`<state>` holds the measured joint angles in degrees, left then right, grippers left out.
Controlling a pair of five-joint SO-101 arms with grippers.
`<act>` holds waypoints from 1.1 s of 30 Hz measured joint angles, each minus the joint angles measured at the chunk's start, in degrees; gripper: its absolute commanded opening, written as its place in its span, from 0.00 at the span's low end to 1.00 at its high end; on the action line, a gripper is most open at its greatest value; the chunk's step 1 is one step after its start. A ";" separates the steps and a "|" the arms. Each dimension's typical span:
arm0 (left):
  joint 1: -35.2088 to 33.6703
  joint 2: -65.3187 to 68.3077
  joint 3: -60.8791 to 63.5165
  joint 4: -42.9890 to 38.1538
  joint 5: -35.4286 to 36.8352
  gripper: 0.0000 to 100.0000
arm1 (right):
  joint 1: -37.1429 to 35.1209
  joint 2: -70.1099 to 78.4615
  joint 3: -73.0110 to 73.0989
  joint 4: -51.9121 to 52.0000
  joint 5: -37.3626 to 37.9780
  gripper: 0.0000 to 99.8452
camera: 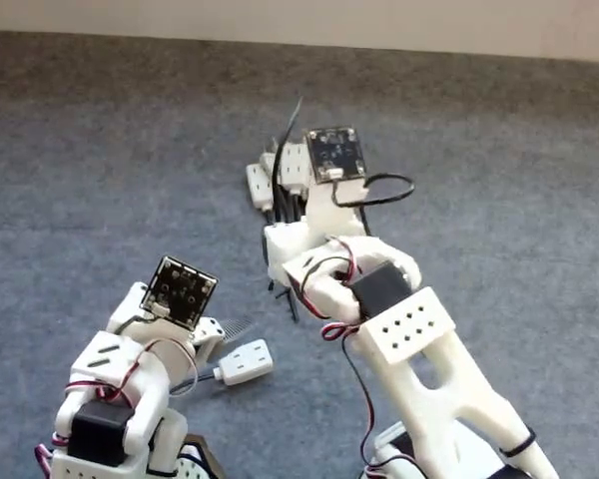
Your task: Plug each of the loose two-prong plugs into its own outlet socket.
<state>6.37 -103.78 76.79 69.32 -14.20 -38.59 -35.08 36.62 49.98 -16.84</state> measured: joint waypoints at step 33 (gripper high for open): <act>-7.47 0.09 10.37 -15.47 0.00 0.43 | -9.85 -9.76 7.56 4.13 7.82 0.01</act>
<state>-1.10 -103.69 87.16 53.85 -14.20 -48.44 -44.84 44.18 54.11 -9.01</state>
